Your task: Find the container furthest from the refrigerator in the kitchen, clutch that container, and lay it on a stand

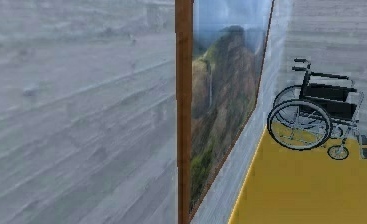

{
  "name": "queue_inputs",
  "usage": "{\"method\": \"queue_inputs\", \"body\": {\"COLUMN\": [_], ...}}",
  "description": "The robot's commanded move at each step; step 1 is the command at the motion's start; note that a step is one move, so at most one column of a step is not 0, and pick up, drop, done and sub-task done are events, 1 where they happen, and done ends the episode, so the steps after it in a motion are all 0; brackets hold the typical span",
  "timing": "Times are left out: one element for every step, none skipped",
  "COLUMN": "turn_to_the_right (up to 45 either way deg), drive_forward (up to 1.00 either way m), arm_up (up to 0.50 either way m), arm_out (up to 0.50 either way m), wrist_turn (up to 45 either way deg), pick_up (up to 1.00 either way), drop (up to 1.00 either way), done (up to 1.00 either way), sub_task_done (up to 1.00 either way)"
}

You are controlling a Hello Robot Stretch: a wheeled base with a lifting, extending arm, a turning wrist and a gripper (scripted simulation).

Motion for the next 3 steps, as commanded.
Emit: {"method": "queue_inputs", "body": {"turn_to_the_right": [0.0, 0.0, 0.0], "drive_forward": [0.0, 0.0, 0.0], "arm_up": [0.0, 0.0, 0.0], "arm_out": [0.0, 0.0, 0.0], "wrist_turn": [-45.0, -45.0, -18.0], "pick_up": [0.0, 0.0, 0.0], "drop": [0.0, 0.0, 0.0], "done": [0.0, 0.0, 0.0], "sub_task_done": [0.0, 0.0, 0.0]}}
